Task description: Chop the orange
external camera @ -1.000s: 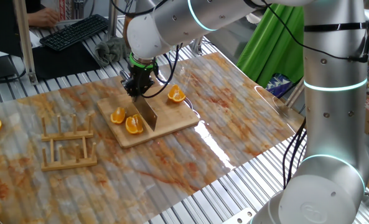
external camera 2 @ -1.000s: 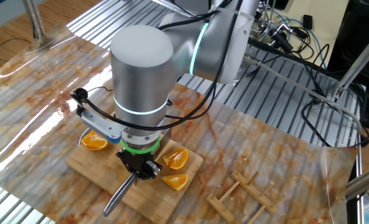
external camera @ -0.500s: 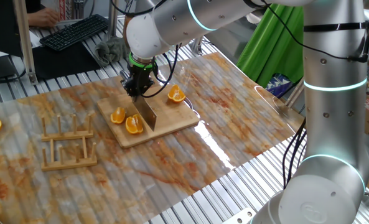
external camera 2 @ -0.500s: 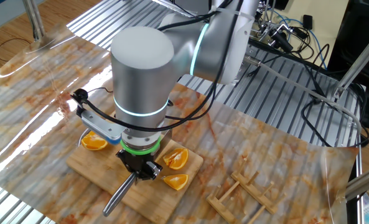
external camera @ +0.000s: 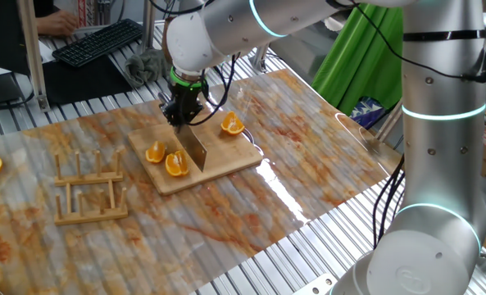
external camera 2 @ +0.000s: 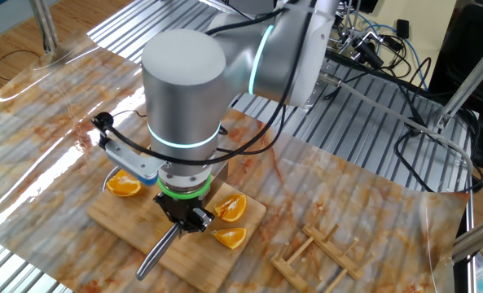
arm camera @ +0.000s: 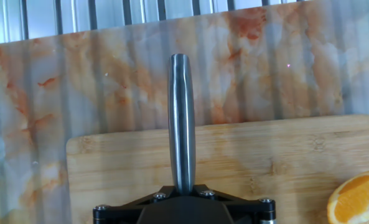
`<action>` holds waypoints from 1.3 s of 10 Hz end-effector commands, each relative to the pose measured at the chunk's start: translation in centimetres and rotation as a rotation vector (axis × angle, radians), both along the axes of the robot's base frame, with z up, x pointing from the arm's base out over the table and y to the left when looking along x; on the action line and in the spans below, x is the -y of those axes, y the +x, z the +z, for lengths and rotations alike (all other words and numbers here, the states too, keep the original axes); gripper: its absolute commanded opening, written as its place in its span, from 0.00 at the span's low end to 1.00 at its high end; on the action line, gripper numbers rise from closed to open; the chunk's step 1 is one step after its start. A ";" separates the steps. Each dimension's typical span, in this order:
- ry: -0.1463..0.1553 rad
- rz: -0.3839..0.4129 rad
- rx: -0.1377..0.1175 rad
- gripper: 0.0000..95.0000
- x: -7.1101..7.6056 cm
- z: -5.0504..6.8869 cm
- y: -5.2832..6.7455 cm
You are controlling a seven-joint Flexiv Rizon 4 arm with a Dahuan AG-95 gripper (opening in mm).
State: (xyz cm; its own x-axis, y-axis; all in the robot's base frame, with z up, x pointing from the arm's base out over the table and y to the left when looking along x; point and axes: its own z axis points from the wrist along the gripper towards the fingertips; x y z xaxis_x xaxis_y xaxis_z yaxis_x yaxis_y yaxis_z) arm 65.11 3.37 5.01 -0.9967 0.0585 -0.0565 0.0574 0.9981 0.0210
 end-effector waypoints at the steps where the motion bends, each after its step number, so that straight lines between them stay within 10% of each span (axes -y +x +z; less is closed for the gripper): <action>1: 0.002 -0.003 -0.009 0.00 -0.3 0.6 -0.2; 13: 0.007 -0.061 -0.006 0.00 -2.7 4.1 -4.1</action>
State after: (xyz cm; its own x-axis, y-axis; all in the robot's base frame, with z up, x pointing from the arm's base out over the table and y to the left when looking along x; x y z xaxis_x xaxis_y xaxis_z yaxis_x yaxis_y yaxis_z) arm 60.95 6.23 9.06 -0.9913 0.1219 -0.0489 0.1208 0.9923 0.0257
